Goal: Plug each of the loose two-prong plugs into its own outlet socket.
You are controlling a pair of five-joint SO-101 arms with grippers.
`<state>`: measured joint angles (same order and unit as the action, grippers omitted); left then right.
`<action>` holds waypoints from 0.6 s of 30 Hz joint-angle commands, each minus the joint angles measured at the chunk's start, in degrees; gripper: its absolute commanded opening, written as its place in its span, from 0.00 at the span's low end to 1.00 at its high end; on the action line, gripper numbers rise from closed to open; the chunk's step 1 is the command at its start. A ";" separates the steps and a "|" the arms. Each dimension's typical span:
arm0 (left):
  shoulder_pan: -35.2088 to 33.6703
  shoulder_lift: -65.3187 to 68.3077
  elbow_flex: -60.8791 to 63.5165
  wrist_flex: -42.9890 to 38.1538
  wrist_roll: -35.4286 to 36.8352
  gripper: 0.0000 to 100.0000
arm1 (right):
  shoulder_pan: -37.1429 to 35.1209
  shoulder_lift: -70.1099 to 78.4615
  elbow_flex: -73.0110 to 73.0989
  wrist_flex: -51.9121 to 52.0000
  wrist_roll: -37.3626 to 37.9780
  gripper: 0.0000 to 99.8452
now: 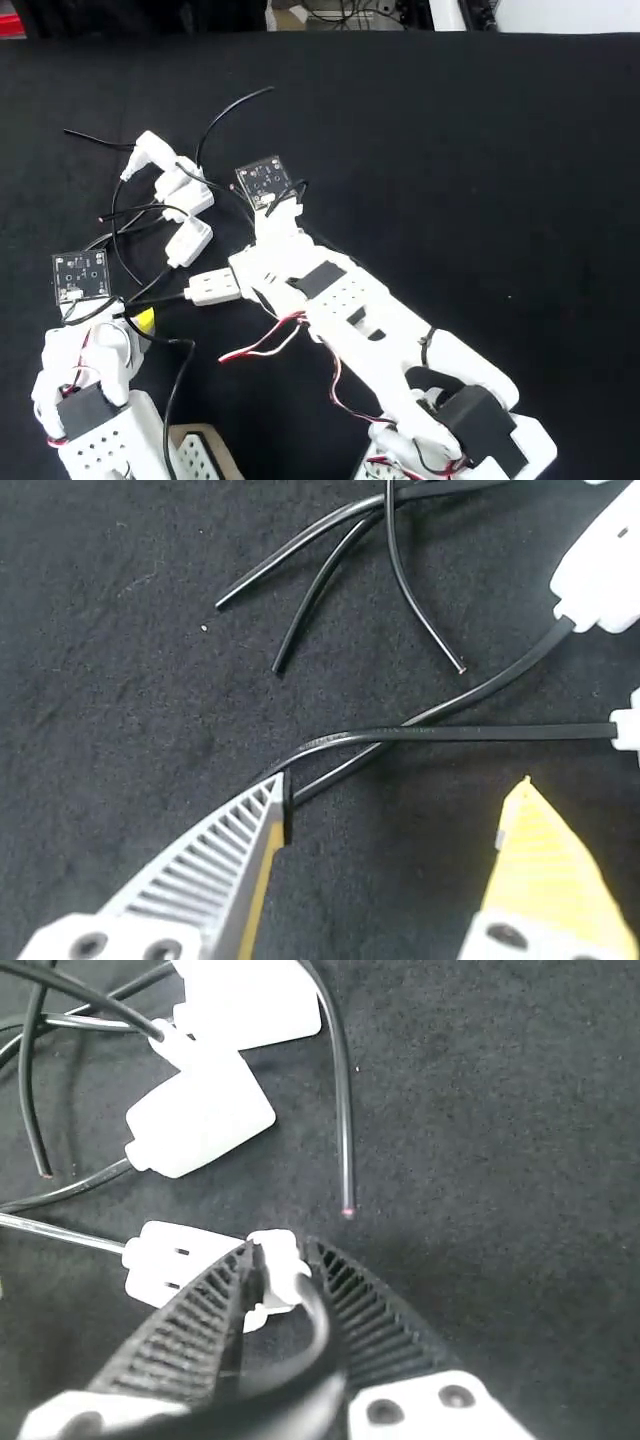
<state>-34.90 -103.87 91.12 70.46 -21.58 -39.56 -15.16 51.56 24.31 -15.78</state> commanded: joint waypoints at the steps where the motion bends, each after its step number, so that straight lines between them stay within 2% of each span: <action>1: -0.04 -0.44 -0.40 -1.23 -0.53 0.33 | -0.44 -1.45 -0.75 0.53 0.18 0.01; 5: 0.13 -0.44 -0.31 -1.23 -0.53 0.33 | 1.14 -8.22 -1.71 8.09 -0.18 0.01; 8: 0.13 -0.44 -0.22 -1.14 -0.53 0.33 | 0.18 -13.23 -1.36 11.78 -6.86 0.01; 12: 0.13 -0.44 0.57 -1.14 -0.62 0.33 | -2.81 -14.81 0.57 11.08 -10.73 0.01; 18: 0.04 -0.44 0.66 -1.14 -0.70 0.33 | -3.34 -9.54 1.10 6.68 -16.18 0.01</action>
<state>-34.90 -103.87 92.00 70.46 -21.58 -42.11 -26.33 53.32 32.75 -29.49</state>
